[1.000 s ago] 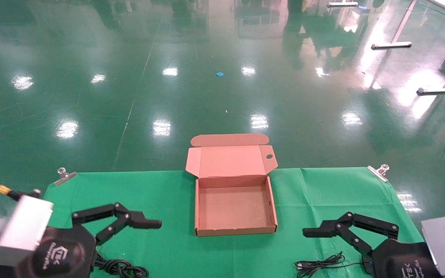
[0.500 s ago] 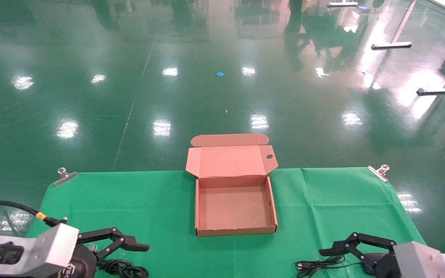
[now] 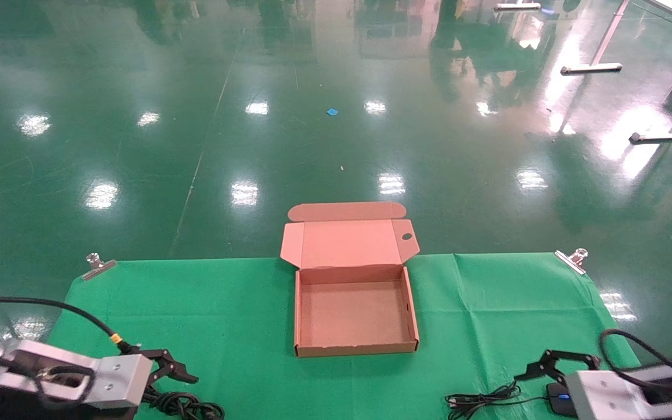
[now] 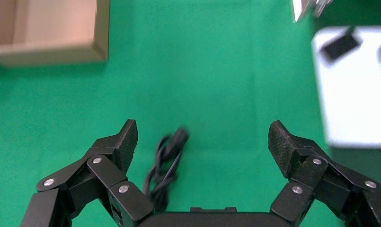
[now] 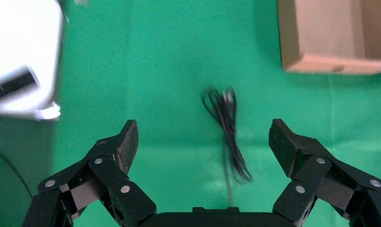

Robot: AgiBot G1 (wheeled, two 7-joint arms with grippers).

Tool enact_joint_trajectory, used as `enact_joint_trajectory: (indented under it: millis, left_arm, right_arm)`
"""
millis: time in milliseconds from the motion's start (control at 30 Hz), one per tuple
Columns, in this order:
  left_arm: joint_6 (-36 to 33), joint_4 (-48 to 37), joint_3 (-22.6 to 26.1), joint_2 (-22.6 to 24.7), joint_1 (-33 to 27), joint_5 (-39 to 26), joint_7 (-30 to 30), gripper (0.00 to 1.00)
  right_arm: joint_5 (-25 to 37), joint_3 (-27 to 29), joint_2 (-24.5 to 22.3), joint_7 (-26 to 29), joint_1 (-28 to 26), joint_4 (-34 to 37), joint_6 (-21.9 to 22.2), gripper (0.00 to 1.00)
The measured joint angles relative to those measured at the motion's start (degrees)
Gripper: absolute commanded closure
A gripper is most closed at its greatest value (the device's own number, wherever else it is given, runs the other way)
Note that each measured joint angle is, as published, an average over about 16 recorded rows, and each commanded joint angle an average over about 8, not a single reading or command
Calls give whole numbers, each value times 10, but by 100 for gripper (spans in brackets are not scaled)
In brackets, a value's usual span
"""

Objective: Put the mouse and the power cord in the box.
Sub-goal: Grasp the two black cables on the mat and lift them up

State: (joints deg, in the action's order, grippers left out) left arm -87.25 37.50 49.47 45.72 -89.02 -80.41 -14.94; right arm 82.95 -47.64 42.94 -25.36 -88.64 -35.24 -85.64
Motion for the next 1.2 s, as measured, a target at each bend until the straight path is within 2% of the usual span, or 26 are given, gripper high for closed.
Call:
enact_joint_trajectory:
  millis: [300, 633, 867, 1167, 1200]
  left_arm:
    - [78, -142, 49, 84, -50, -102, -99, 0]
    - [150, -250, 79, 151, -63, -161, -182, 0]
    - [185, -299, 87, 180, -61, -175, -221, 0]
    - [214, -338, 88, 202, -54, -177, -248, 0]
    - [216, -341, 88, 203, -54, -177, -251, 0]
  right_arm:
    - [106, -48, 104, -108, -43, 131, 101, 0]
    - [151, -71, 197, -188, -44, 236, 191, 0]
    - [157, -74, 233, -223, -39, 284, 226, 0]
    - [154, -72, 252, -251, -37, 320, 252, 0]
    - [153, -71, 253, -253, -37, 323, 253, 4]
